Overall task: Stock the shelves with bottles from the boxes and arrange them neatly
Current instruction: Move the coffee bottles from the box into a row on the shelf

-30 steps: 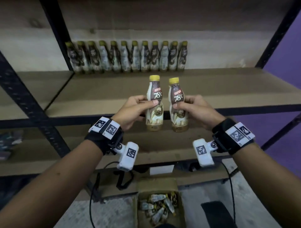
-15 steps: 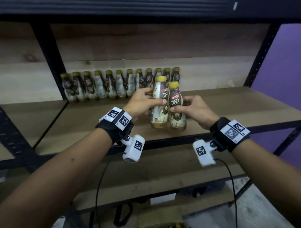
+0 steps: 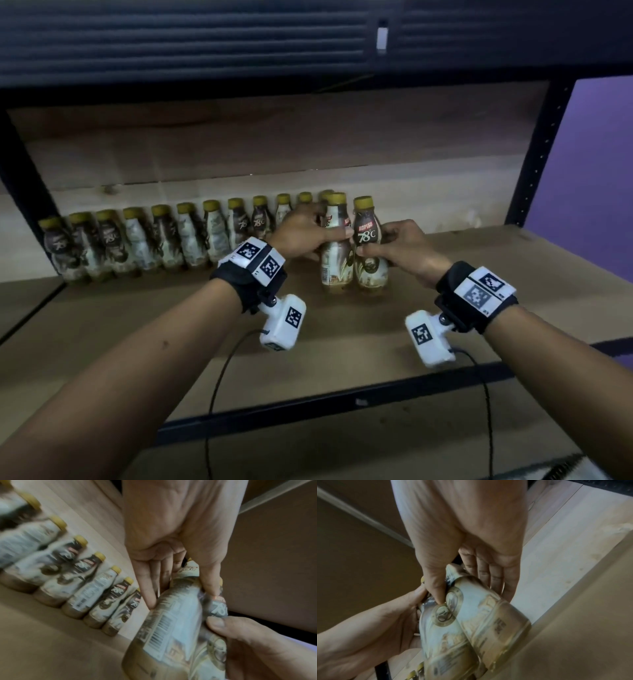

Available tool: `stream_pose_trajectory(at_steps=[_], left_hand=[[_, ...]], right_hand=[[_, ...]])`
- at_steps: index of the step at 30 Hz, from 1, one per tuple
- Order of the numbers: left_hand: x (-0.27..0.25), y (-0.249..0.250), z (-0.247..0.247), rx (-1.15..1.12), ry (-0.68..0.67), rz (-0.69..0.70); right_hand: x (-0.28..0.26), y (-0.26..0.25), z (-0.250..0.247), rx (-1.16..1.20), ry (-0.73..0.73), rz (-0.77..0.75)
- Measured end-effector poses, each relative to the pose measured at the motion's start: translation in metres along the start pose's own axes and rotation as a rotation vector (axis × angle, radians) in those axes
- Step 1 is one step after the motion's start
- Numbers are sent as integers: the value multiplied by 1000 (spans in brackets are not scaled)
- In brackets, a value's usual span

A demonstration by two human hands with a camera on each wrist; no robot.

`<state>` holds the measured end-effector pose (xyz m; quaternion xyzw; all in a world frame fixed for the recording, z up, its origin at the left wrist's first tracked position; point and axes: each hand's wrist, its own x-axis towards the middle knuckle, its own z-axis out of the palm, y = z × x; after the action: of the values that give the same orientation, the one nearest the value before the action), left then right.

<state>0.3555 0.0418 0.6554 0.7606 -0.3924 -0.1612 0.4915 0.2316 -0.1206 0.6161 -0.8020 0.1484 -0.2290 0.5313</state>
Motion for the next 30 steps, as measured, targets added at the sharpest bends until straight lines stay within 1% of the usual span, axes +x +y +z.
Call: stream_pose_trajectory(at_steps=[2,4,7,9,11,14,17,19,21,23,26,30], left_hand=[[26,5,18,28,23,-33],[51,10,33,77,42,-35],[84,16,47,188,105,-17],[105,17,54,285,121,4],[125,17,59,394,141,-13],[155,12,64,649,212,-49],[182,6,67,752,229,-119],[195,2,69,797,232,-171],[203,-3,71,808,272,-207],[208,-10,73,797,315,-239],[217,-22,76,781,364,-278],[228,-32,78,765,404,-294]], right_hand=[[14,10,-21,6,-9,-2],[29,19,-40,-12,-21,9],[54,31,-63,-128,42,26],[69,40,-73,-260,100,48],[84,50,-81,-340,108,74],[105,66,-90,-363,99,122],[122,79,-94,-335,123,159],[132,85,-95,-291,161,172],[143,88,-94,-282,180,193],[153,90,-91,-290,177,209],[168,93,-85,-278,156,192],[184,97,-74,-287,136,163]])
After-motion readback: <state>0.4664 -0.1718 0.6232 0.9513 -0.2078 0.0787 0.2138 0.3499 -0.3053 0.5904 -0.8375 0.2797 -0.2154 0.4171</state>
